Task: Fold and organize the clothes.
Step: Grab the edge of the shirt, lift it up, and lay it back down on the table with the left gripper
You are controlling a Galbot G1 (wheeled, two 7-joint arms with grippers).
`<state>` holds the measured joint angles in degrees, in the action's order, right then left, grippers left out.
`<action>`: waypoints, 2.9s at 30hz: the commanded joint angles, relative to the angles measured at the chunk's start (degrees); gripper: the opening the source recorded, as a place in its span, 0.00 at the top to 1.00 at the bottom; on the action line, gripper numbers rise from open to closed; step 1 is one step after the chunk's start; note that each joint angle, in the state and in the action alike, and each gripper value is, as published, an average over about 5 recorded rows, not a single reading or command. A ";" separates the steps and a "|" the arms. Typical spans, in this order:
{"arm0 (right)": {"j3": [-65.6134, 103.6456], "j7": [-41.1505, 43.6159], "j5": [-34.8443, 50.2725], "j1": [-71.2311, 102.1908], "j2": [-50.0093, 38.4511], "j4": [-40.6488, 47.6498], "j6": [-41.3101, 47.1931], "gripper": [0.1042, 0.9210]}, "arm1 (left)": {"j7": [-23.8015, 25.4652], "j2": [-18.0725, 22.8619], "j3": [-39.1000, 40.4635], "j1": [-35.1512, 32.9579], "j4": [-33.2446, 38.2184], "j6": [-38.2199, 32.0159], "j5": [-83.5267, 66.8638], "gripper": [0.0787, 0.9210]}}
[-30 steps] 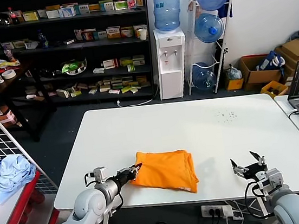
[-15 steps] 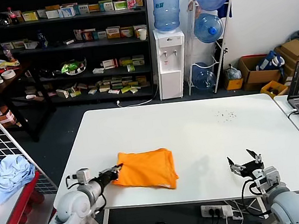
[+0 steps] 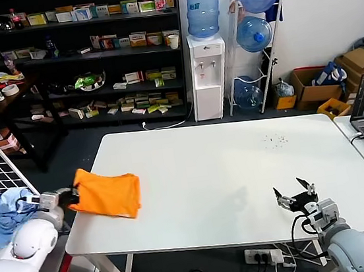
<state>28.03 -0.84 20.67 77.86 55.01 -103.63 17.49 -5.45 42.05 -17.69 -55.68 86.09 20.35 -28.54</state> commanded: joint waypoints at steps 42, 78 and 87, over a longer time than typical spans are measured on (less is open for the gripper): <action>1.25 -0.41 -5.30 4.13 2.56 -1.61 -1.20 0.12 | -15.72 23.32 21.35 0.50 11.75 2.82 -5.23 0.95; 4.13 -1.32 -3.93 4.19 1.80 -0.88 -0.44 0.12 | -17.00 52.95 26.24 9.71 -10.55 -13.31 -5.15 0.94; 3.33 -1.11 -3.88 3.92 1.98 -1.37 -0.75 0.12 | -6.88 43.16 27.80 7.41 -1.15 -17.13 1.41 0.66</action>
<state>31.64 -2.16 16.73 81.90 56.82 -104.85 17.07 -20.69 91.78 9.06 -47.22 80.01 9.58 -32.16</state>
